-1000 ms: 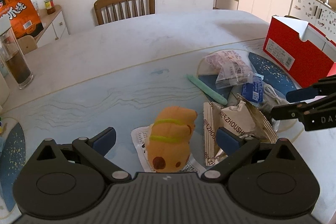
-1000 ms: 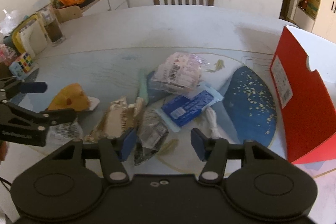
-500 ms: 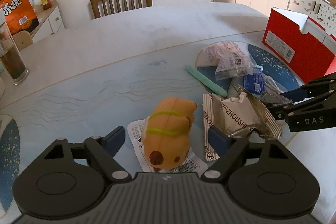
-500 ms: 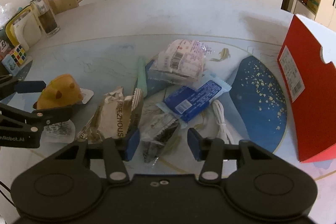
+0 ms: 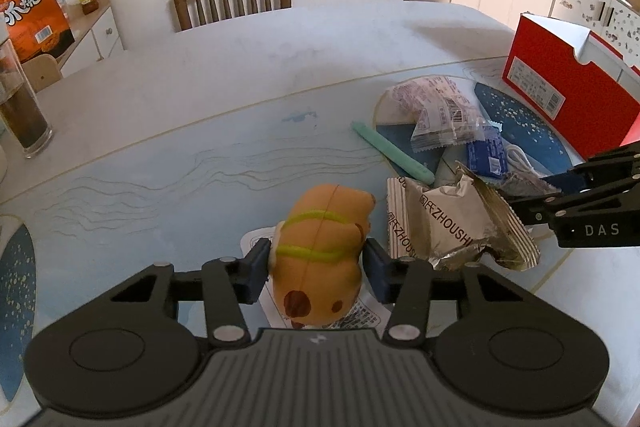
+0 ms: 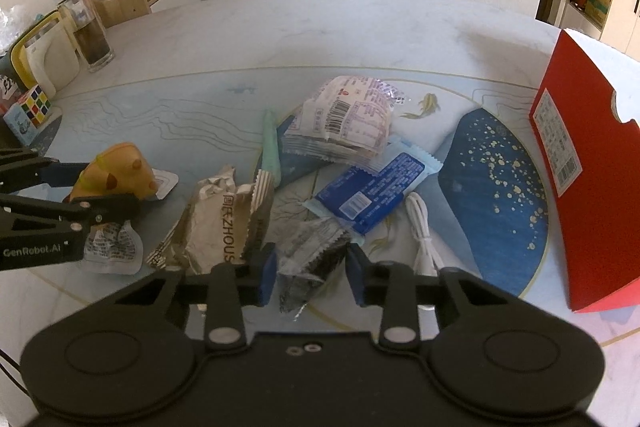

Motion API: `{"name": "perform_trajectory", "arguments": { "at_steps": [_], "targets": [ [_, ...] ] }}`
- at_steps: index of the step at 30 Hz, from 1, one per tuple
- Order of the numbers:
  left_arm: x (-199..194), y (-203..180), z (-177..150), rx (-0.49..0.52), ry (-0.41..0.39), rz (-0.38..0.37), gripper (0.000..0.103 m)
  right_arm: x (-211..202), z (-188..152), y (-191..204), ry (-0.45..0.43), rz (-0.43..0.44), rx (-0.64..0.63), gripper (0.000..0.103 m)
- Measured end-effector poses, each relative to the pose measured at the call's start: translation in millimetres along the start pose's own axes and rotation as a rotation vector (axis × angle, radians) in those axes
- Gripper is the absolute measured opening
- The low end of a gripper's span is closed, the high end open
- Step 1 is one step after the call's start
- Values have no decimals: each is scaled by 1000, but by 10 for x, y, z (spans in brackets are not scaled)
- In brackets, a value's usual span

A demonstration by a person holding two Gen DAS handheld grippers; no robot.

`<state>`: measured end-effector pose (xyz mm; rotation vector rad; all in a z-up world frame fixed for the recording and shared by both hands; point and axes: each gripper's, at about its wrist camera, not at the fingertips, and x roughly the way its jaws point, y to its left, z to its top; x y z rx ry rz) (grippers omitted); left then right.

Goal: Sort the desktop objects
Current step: 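Grasp the orange plush toy with the left gripper while the right gripper grasps a clear plastic packet, then lift the plush toy and clear packet and carry them over the shoebox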

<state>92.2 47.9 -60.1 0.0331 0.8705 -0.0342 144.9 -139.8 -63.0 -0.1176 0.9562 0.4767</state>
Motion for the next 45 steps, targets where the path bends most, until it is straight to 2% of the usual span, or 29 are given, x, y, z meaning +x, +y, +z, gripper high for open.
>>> {"name": "perform_trajectory", "arguments": {
  "at_steps": [13,26,39,45],
  "targets": [
    [-156,-77,11,6,-15,-16,45,-226,-79,-23,-19,-18,10,28],
    [-563,-333,154,58,-62,-60,45,-781,-176,-86,-87,-33,58,27],
    [-921,-773,331,122,-85,-139,45,-1380,-291,-223,-153,-23,107,27],
    [-952,-1080,466,139,-87,-153,45,-1571,-320,-441,-171,-1,118,27]
  ]
}}
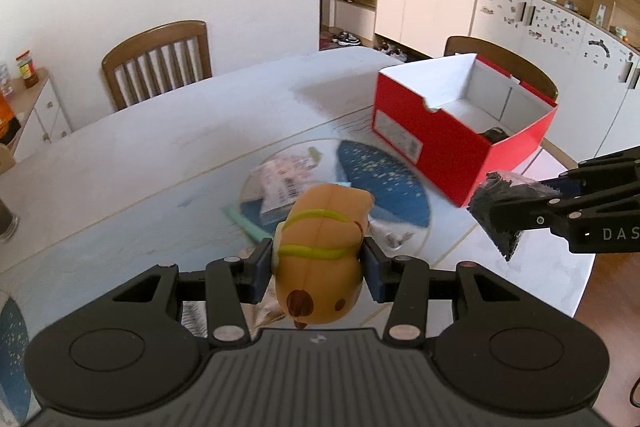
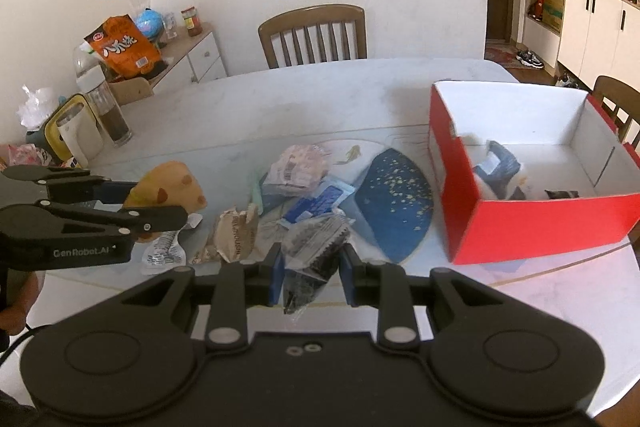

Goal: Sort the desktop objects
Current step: 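Lift the plush toy and clear packet and carry them over the shoebox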

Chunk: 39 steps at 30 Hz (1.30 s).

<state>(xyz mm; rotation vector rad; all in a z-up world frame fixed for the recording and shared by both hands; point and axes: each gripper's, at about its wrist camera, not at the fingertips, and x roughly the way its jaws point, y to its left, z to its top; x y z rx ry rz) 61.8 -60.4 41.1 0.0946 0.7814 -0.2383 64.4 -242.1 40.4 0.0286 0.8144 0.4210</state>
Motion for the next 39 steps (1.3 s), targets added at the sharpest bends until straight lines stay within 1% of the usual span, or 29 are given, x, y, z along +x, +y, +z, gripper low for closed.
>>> {"name": "perform_trajectory", "arguments": {
  "at_steps": [9,20,25,32,39],
  "targets": [
    [188,-512,345,16,13,-15,45,-159,131,-546,8,25,-6,27],
    [544,-1161,831,21,-5,-29,45,-268,379,-1358,7,40,-15,27],
    [688,-1408,971,18,-5,-31,45,-314,461,-1677,8,43,-25,27],
    [875,-1713,1162,24,-1,-19,45,-346,545,-2056,3,49,-31,27],
    [1138,-1898,1342,36,22,-24,45,-264,648,-2382,7,50,-33,27]
  ]
}}
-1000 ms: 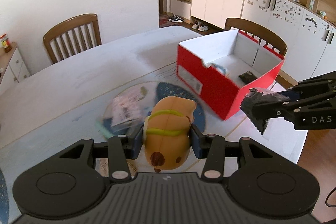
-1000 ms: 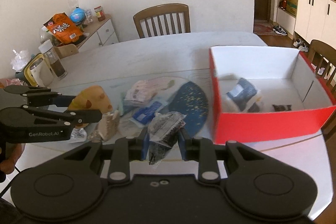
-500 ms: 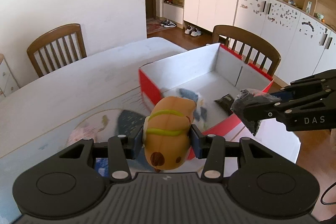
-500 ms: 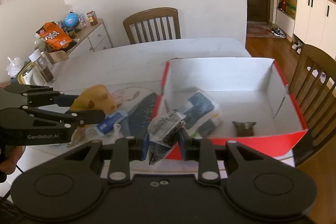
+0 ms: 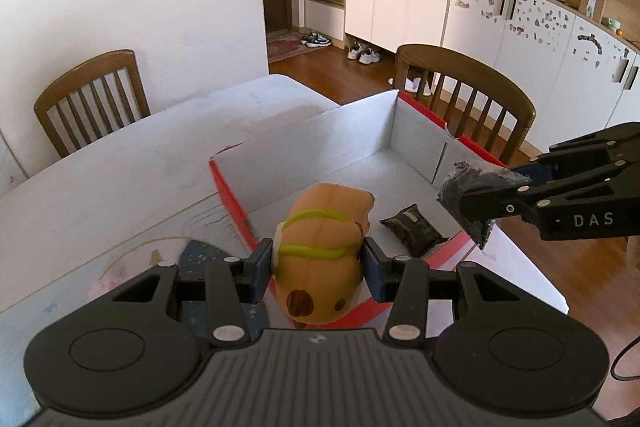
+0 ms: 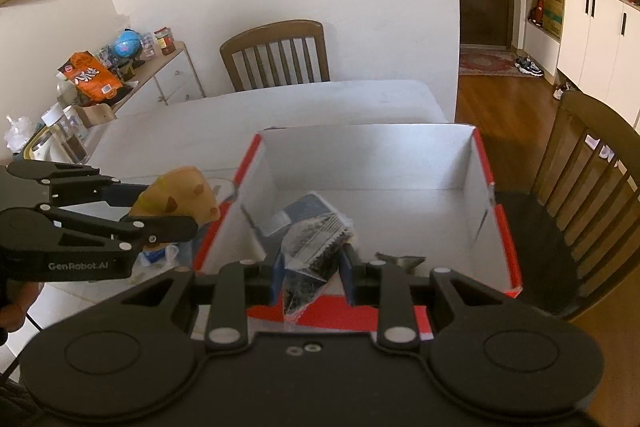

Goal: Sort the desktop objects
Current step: 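Lift the plush toy and clear packet and carry them over the shoebox, then lower both held items into the shoebox and open both grippers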

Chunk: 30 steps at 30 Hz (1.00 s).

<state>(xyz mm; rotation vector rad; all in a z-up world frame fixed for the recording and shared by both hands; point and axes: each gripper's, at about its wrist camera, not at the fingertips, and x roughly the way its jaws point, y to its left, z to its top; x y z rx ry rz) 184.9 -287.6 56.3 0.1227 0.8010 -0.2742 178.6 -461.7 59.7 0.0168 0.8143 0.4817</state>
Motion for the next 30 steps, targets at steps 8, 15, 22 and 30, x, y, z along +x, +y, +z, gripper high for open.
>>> {"name": "perform_trajectory", "arguments": {
  "at_steps": [8,15,22,30],
  "targets": [
    [376,-183,205,41,49,-5,45,190,98,-306,32,3,-6,27],
    [754,-300,363,105,108,-41,45,398,200,-499,57,9,-13,27],
    [1063,-299,453,157,161,-61,45,595,286,-648,74,9,-33,27],
    [1354,-343,461,175,238,-80,45,886,335,-728,125,-9,-52,27]
  ]
}}
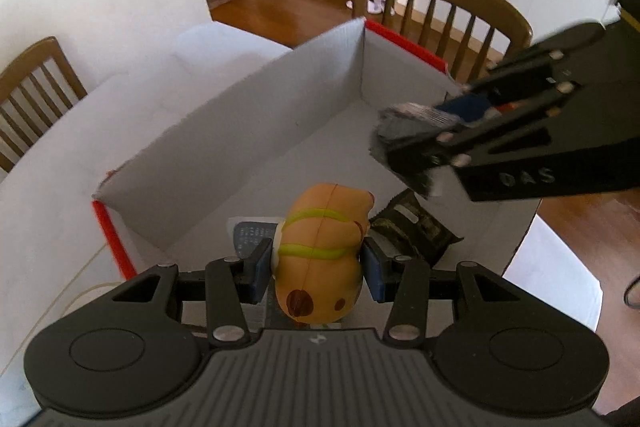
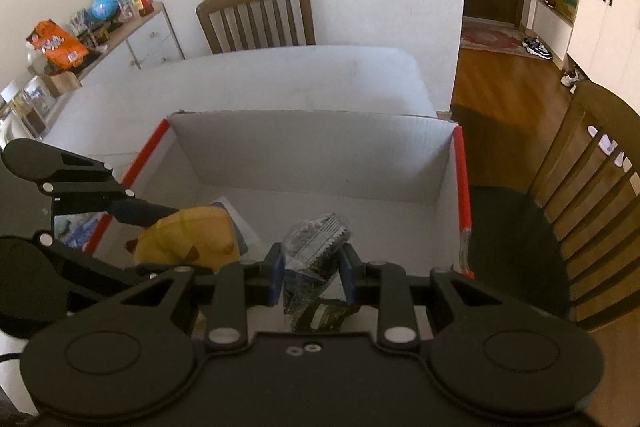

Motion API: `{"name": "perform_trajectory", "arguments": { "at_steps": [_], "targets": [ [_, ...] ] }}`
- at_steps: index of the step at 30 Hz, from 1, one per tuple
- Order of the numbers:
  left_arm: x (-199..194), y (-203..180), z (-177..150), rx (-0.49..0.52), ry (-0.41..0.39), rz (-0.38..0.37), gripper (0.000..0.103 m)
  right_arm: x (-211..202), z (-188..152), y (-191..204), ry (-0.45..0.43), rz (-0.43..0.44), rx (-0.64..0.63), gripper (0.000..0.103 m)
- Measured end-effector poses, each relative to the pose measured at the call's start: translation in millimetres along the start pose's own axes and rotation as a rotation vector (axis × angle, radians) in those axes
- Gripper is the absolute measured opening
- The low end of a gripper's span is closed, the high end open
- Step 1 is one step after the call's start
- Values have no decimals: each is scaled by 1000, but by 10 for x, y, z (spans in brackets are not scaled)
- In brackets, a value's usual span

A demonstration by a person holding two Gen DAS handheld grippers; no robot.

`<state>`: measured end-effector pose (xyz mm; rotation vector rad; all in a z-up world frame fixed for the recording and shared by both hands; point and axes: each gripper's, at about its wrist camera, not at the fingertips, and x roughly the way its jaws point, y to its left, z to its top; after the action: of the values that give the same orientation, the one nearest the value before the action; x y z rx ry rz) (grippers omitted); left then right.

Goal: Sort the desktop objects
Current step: 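Lower both held items into the shoebox and open both grippers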

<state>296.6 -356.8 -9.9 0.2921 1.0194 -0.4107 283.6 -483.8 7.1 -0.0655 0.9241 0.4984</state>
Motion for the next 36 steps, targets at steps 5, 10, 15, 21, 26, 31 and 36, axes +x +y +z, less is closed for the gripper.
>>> {"name": "perform_trajectory", "arguments": {
  "at_steps": [5,10,15,21,26,31,36],
  "targets": [
    [167,-51,9,19,53,-18,45,188,77,-6,37,-6,-34,27],
    [276,-106,35,43,90,-26,45,355,132,11,65,-31,-68,27],
    [395,-136,56,68,126,-19,45,488,153,1,85,-53,-70,27],
    [483,-155,30,93,158,-14,46,610,104,-20,140,-43,-67,27],
    [519,-160,22,95,178,-40,46,664,87,-51,151,-48,-53,27],
    [527,-102,8,78,189,-62,47,713,64,-54,161,-46,-39,27],
    [495,-118,4,77,170,-46,63,692,62,-62,154,-41,-28,32]
  ]
}}
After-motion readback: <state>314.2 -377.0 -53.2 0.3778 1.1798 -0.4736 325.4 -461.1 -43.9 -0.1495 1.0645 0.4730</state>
